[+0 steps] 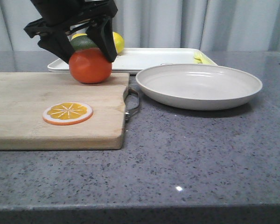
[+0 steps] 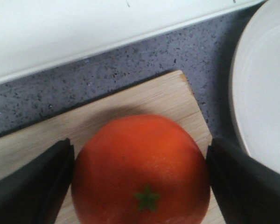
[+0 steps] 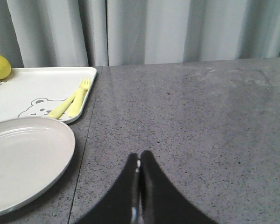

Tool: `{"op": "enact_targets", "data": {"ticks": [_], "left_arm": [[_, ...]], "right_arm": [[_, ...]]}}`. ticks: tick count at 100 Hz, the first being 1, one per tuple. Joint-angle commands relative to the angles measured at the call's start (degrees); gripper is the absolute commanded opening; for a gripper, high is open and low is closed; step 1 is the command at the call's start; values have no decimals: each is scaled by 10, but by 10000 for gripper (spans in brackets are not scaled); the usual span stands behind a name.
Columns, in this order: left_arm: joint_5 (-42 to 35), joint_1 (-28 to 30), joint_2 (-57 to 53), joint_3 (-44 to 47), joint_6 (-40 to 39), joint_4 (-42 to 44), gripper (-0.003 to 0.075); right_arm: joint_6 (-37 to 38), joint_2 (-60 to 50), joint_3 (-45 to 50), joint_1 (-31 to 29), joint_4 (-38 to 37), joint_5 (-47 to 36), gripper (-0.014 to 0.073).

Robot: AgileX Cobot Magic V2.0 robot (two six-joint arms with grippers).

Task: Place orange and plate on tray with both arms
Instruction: 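Close the left gripper on the orange and lift it, then carry the orange with the left gripper and release it onto the white plate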

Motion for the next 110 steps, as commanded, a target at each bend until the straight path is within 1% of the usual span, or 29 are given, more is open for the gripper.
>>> {"op": "enact_targets", "data": {"ticks": [1, 14, 23, 32, 44, 64, 84, 98, 110], "left_arm": [[-10, -5, -27, -20, -5, -13, 413], [2, -5, -27, -26, -3, -13, 321], [15, -6, -27, -43, 21, -18, 291], [26, -14, -27, -71, 21, -20, 292], [31, -41, -22, -108, 21, -20, 292], [40, -112, 12, -170, 21, -21, 292], [29, -173, 65, -218, 17, -22, 292], [27, -193, 98, -234, 15, -22, 292], [20, -194, 109, -234, 15, -18, 292]], "right_arm": [[0, 10, -20, -3, -2, -49, -67], [0, 10, -20, -3, -2, -49, -67], [0, 10, -20, -3, -2, -49, -67], [0, 10, -20, -3, -2, -49, -67], [0, 10, -20, -3, -2, -49, -67], [0, 10, -20, -3, -2, -49, -67], [0, 10, -20, -3, -2, -49, -67], [0, 10, -20, -3, -2, -49, -67], [0, 10, -20, -3, -2, -49, -67]]}}
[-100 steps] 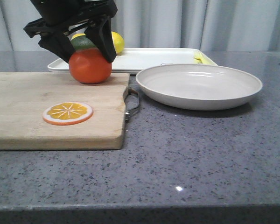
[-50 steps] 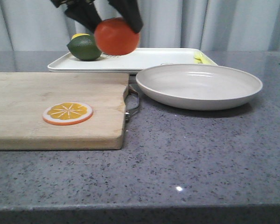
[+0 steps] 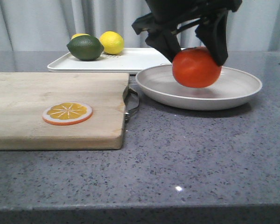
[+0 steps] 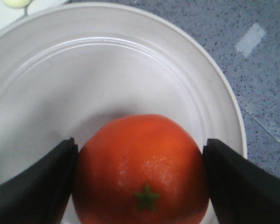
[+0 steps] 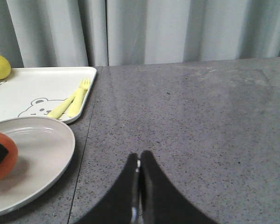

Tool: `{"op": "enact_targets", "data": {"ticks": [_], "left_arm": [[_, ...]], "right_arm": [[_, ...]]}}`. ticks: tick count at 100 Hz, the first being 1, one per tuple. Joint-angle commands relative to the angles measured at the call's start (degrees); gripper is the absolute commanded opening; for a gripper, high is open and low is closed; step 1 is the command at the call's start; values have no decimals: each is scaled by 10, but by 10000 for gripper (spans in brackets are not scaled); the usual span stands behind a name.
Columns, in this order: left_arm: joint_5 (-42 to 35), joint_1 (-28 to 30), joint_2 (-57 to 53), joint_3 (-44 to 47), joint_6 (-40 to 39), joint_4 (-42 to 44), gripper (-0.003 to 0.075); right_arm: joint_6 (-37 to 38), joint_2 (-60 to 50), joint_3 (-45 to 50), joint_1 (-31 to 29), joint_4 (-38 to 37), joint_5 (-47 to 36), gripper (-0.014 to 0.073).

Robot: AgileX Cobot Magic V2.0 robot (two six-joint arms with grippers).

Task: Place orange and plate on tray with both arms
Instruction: 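Carry the orange with the left gripper and release it onto the white plate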

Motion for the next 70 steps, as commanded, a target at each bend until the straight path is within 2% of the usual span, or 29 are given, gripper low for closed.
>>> {"op": "enact_targets", "data": {"ticks": [1, 27, 50, 60, 70], "left_arm": [[-32, -4, -25, -21, -5, -9, 292], [-69, -4, -19, -21, -5, 28, 292], [-66, -2, -9, -21, -5, 29, 301], [-66, -2, -6, -21, -5, 28, 372], [-66, -2, -6, -21, -5, 28, 502]], "right_arm": [[0, 10, -20, -3, -2, -49, -67], [0, 10, -20, -3, -2, -49, -67], [0, 10, -20, -3, -2, -49, -67], [0, 10, -20, -3, -2, -49, -67], [0, 10, -20, -3, -2, -49, -67]]}}
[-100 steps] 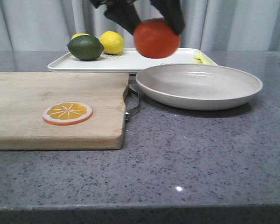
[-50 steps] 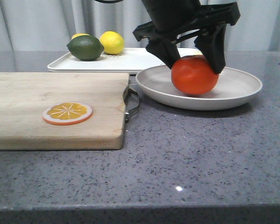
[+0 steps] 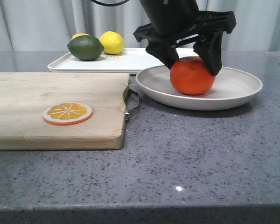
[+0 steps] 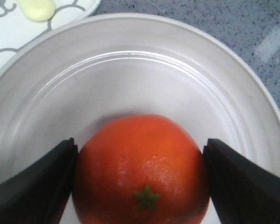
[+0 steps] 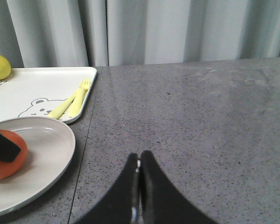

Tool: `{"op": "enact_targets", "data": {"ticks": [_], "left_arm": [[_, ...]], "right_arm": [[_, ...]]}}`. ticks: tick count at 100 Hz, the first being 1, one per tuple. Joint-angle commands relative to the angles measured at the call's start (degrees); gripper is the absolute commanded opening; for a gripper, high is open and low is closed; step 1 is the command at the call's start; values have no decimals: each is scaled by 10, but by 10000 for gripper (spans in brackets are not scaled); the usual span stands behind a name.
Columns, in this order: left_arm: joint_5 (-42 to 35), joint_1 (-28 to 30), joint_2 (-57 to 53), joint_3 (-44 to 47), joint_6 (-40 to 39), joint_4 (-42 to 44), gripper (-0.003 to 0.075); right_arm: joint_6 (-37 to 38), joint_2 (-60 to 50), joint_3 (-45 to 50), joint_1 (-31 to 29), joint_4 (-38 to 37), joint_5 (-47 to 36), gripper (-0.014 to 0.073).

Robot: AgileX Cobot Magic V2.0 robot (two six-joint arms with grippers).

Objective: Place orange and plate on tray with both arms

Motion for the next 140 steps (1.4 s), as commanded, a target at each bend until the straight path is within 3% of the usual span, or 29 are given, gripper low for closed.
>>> {"op": "enact_targets", "data": {"ticks": [1, 15, 60, 81, 100, 110, 121, 140], "left_arm": [[-23, -2, -31, -17, -5, -9, 510], [-22, -2, -31, -18, -5, -9, 610], [-24, 11, -76, -18, -5, -7, 589], [1, 21, -120, -18, -1, -7, 442], [7, 21, -167, -2, 13, -7, 197], [5, 22, -197, 20, 13, -8, 108], [-14, 22, -241, 62, 13, -8, 59], [-82, 22, -332, 169, 13, 12, 43]], "right_arm": [[0, 10, -20, -3, -2, -49, -67], [0, 10, -20, -3, -2, -49, -67], [0, 10, -20, -3, -2, -49, -67], [0, 10, -20, -3, -2, -49, -67], [0, 10, -20, -3, -2, -50, -67], [0, 10, -20, -3, -2, -50, -67], [0, 10, -20, -3, -2, -55, -67], [0, 10, -20, -3, -2, -55, -67]]}}
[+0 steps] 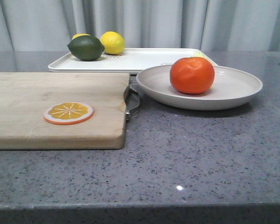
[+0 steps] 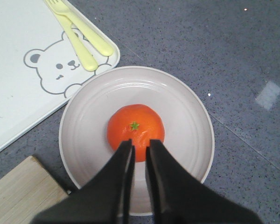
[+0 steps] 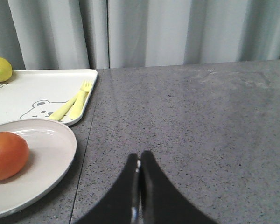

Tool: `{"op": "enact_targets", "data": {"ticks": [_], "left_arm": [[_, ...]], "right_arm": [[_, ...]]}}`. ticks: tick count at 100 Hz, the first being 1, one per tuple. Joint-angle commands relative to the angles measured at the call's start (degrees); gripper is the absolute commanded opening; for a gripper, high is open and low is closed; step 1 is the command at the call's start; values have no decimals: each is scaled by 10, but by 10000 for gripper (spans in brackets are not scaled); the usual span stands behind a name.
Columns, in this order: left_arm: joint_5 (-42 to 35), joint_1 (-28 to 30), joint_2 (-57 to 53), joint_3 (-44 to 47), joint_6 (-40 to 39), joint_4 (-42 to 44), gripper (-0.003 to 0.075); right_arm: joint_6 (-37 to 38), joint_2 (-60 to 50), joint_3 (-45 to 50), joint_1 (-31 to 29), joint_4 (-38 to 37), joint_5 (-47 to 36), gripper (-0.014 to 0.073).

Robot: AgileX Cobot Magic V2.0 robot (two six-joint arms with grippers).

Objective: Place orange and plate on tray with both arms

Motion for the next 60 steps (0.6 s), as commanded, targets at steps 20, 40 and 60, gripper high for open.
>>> {"op": "enact_targets", "data": {"ticks": [20, 40, 60], "left_arm": [[-100, 40, -168, 154, -2, 15, 43], [-149, 94, -294, 296, -2, 3, 43], [-185, 103, -420, 413, -2, 2, 43]], "right_arm": [[0, 10, -20, -3, -2, -46, -67], [0, 10, -20, -3, -2, -26, -67], [0, 10, -20, -3, -2, -5, -67]]}}
